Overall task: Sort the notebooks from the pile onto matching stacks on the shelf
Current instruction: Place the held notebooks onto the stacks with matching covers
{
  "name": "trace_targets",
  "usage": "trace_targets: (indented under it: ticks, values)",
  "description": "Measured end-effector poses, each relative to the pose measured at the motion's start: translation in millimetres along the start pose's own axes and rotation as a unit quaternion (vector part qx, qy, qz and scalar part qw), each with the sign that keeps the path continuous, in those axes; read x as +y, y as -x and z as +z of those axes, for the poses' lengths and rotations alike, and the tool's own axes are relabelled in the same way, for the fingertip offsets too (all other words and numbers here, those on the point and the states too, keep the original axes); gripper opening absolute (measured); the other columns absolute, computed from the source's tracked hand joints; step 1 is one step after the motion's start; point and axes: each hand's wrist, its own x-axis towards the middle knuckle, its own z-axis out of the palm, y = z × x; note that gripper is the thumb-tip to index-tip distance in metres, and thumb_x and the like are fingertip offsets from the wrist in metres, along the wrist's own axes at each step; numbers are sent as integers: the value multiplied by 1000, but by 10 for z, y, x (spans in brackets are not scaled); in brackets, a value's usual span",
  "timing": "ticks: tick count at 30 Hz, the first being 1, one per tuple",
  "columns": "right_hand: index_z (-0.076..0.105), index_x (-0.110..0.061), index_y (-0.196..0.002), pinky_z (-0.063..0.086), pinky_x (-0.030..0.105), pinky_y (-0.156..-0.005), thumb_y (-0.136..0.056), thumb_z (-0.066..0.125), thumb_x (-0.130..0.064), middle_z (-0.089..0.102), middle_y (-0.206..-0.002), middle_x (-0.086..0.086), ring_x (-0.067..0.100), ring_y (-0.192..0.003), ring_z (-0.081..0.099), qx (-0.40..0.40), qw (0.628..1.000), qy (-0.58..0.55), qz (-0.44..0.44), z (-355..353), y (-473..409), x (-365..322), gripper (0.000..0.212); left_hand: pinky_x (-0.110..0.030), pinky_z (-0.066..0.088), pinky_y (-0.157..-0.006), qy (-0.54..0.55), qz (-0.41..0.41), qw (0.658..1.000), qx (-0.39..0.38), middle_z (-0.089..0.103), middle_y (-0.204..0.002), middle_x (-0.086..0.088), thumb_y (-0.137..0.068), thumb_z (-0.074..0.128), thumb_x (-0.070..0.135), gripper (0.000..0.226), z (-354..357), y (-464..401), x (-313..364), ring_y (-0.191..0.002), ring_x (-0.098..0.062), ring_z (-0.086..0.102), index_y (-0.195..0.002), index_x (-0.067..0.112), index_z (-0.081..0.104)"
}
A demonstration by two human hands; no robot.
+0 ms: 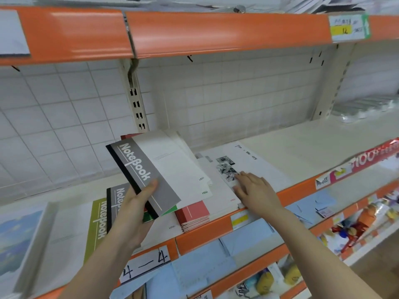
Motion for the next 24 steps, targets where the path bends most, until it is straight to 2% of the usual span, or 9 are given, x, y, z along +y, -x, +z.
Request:
trace_targets:
  ticks: [3,5,7,9,12,14,17,20,24]
  values:
    - [47,-17,-138,27,37,-111,-97,45,-33,43,-146,3,19,-137,36,-5,999,-51,10,-48,-8,-6,43,-37,53,-81,6,-4,1000,-6,71,-100,5,-91,60,18,23,-43,52,7,-93,-13,65,-110,32,58]
    - [58,-6,-122,41,36,-96,-96,45,-18,56,-129,11,29,-120,51,27,986,-155,51,-188,11,-115,31,-41,53,-85,8,-9,1000,-16,72,-101,4,-91,61,20,29,-107,83,20,-96,-15,65,-116,33,57]
    - [61,-5,-116,43,32,-86,-96,42,-10,61,-120,9,27,-110,56,108,962,-237,80,-355,49,-325,28,-39,55,-80,2,-13,1000,-29,73,-102,5,-90,62,22,31,-197,113,32,-100,-17,65,-118,35,57]
    - [63,-10,-111,43,22,-81,-97,40,-10,64,-111,2,19,-101,58,158,942,-289,55,-524,132,-694,27,-36,55,-73,-1,-13,999,-32,74,-102,6,-89,62,24,31,-300,147,35,-101,-18,66,-117,36,57]
    - [61,-23,-105,39,3,-73,-99,42,-17,60,-104,-17,-4,-94,56,95,912,-398,-32,-639,351,-1388,21,-33,57,-67,-1,-9,999,-33,73,-104,5,-89,60,25,32,-452,213,49,-99,-17,68,-120,33,57]
    - [56,-29,-110,39,4,-76,-99,43,-24,55,-111,-23,-12,-97,52,37,893,-444,-69,-600,464,-1767,17,-31,57,-68,0,7,1000,-30,72,-108,4,-88,60,24,33,-587,253,95,-97,-16,69,-120,31,56]
    - [51,-31,-106,45,14,-70,-93,56,-28,58,-103,-20,-6,-90,58,-18,875,-479,-71,-514,453,-2138,15,-35,55,-81,-20,34,999,-36,69,-116,2,-81,63,27,44,-846,329,219,-102,-17,68,-125,28,54]
    - [53,-24,-106,45,16,-61,-85,67,-30,63,-95,-16,-2,-82,62,-93,884,-456,-41,-433,363,-2390,25,-40,53,-89,-60,73,995,-43,70,-115,4,-77,63,26,47,-1130,401,346,-105,-17,66,-123,27,54]
    - [56,-20,-105,51,19,-70,-88,66,-21,67,-101,-6,9,-91,65,-133,854,-502,-14,-255,337,-2621,20,-27,58,-70,-42,68,996,-49,71,-105,16,-83,56,28,34,-1455,435,466,-96,-8,69,-114,43,53]
